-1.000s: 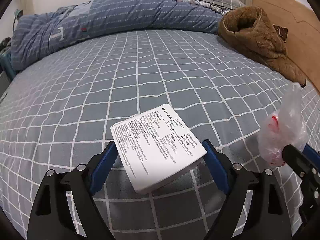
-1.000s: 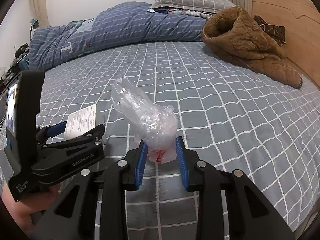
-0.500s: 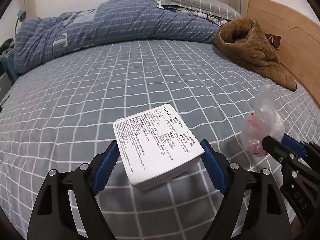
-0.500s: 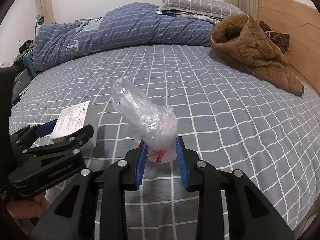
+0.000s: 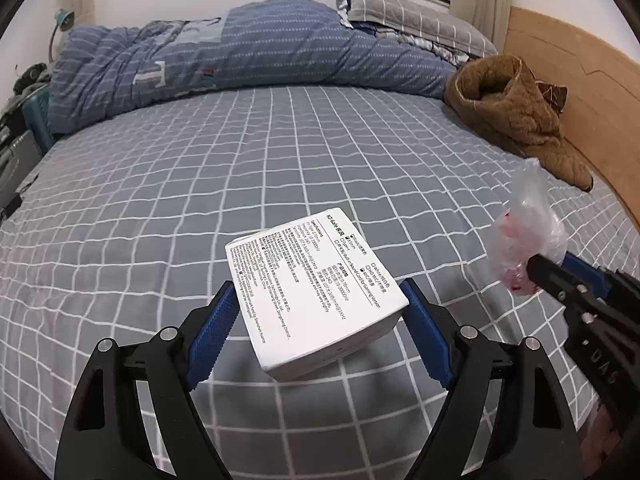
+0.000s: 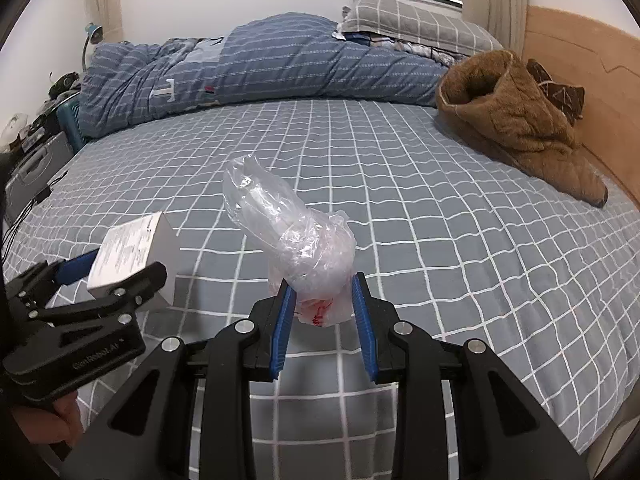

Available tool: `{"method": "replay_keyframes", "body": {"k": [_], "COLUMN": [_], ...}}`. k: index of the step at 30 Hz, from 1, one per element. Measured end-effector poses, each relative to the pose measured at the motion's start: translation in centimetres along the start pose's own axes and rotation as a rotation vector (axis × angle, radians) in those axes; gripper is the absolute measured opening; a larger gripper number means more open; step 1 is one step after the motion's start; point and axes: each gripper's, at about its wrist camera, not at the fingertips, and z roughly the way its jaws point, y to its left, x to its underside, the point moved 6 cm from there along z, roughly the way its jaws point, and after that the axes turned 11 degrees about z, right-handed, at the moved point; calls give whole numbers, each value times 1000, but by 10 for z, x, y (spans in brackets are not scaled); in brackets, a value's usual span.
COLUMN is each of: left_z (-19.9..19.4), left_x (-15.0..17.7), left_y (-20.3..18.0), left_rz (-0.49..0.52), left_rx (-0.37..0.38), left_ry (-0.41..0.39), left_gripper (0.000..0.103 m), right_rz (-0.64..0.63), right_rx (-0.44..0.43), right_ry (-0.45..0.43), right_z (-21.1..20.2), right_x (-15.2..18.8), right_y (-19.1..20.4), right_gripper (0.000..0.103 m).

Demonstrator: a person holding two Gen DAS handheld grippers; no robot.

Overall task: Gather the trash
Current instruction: 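Carry the white box and plastic bag off the bed to the black bin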

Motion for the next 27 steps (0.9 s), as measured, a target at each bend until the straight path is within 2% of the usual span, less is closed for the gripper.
{"method": "replay_keyframes", "body": {"k": [8,18,27], "left_z": [-28,-65,-95], "left_x": [16,51,72], "left_y": [22,43,51], "left_rz": [-24,-50,-53], "left_rx": [-7,-8,-19], "left_ry": [-2,8,2], "left_gripper": [80,80,80], "right_rz": [-41,-61,-73], "right_rx": [4,-17,-42], "right_ry": [-15,-20,-22], "right_z": [-21,-52,-74], "right_x": [16,37,49], "right_y": [21,46,66], "right_gripper": [28,28,28]}}
